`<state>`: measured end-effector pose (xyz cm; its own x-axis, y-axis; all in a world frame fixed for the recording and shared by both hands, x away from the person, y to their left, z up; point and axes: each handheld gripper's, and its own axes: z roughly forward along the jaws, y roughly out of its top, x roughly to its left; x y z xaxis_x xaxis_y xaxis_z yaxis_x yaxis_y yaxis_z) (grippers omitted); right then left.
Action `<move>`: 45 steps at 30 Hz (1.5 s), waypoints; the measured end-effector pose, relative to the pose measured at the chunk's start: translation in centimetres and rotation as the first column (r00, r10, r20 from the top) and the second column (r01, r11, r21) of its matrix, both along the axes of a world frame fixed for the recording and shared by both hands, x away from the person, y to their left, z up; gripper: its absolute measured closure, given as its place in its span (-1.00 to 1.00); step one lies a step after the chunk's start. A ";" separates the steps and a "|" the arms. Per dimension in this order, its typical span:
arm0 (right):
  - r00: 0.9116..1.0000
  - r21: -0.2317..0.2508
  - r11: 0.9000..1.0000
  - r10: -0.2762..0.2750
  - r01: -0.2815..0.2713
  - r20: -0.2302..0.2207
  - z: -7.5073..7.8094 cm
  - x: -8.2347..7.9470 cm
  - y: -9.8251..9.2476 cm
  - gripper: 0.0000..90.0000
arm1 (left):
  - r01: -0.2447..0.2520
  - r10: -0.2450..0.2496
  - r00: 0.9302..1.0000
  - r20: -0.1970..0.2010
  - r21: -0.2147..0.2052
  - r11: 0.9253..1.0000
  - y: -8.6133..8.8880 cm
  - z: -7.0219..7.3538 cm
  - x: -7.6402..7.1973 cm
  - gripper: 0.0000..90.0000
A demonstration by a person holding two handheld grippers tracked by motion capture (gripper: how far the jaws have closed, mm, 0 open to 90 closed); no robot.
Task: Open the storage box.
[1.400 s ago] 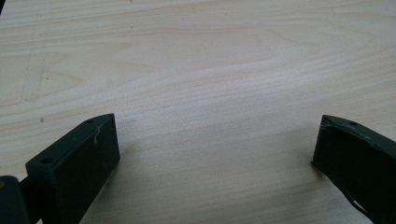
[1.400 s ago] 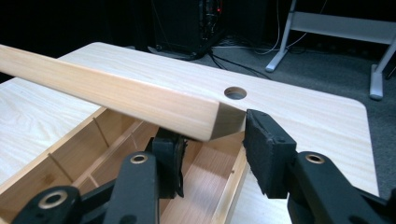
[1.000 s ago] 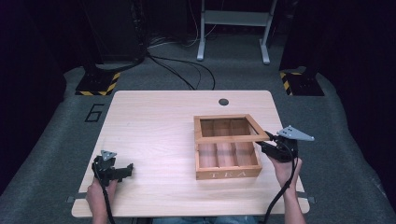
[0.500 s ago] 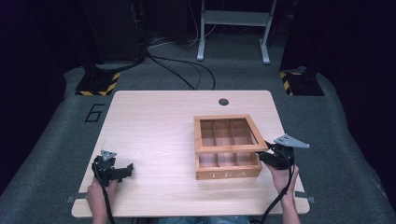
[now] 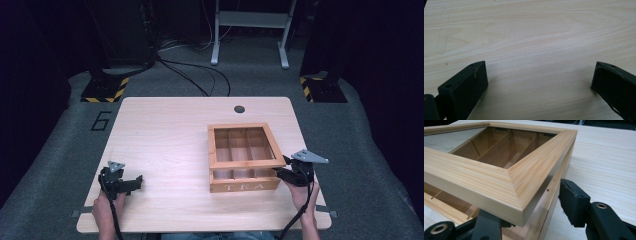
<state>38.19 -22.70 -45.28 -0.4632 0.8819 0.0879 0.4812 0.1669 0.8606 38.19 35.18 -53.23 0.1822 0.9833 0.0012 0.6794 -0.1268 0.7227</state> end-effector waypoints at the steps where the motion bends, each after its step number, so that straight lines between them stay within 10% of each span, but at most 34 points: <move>1: 1.000 0.001 1.000 0.004 -0.004 0.001 -0.1 0.0 -0.1 0.07 | 0.000 0.000 1.000 0.000 0.000 1.000 0.0 0.0 0.0 -0.99; 26: 0.991 -0.027 0.998 0.059 -0.062 -0.122 -0.7 -1.6 -0.9 -0.61 | 0.001 -0.001 1.000 0.000 0.001 1.000 0.0 0.0 0.0 -0.99; 34: 0.980 -0.030 0.992 0.115 -0.121 -0.162 -2.6 -2.6 -0.5 -0.70 | 0.000 0.000 1.000 0.000 0.001 1.000 0.0 0.0 0.0 -0.99; 45: 0.988 -0.113 0.992 0.045 -0.062 -0.150 -6.6 -3.9 -1.1 -0.94 | 0.001 -0.001 1.000 0.000 0.001 1.000 0.0 0.0 0.0 -0.99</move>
